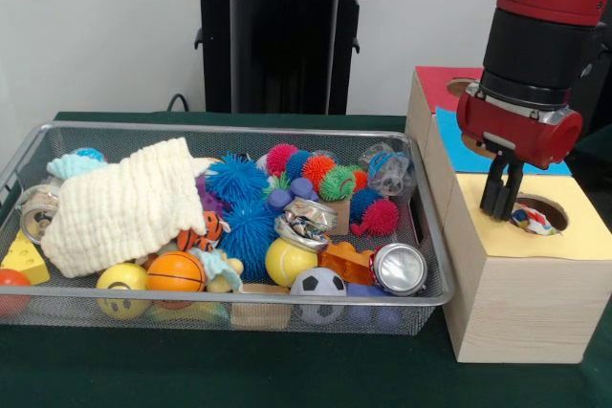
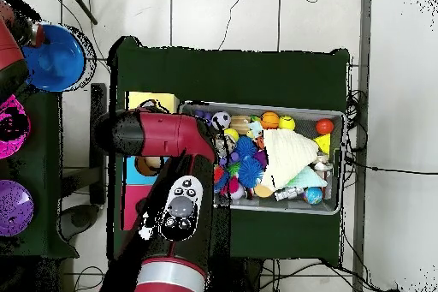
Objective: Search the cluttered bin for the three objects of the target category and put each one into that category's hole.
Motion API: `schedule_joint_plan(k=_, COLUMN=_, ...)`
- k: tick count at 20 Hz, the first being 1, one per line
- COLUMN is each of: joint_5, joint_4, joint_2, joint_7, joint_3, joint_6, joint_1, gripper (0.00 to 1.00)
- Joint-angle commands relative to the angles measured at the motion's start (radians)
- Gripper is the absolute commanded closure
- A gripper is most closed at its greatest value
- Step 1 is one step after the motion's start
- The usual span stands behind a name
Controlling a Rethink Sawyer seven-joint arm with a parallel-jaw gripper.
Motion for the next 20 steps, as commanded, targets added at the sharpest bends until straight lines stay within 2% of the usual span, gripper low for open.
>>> schedule_joint_plan(k=1, joint_5=-0.027, joint_4=0.015, joint_2=0.049, joint_7=0.062, joint_3=0.043, joint_6=-0.028, joint_1=-0.023, gripper=1.0)
schedule_joint_plan(k=20, joint_5=-0.011, joint_4=0.011, joint_2=0.034, joint_7=0.099, joint_3=0.011, joint_6=0.027, joint_1=0.01, gripper=1.0)
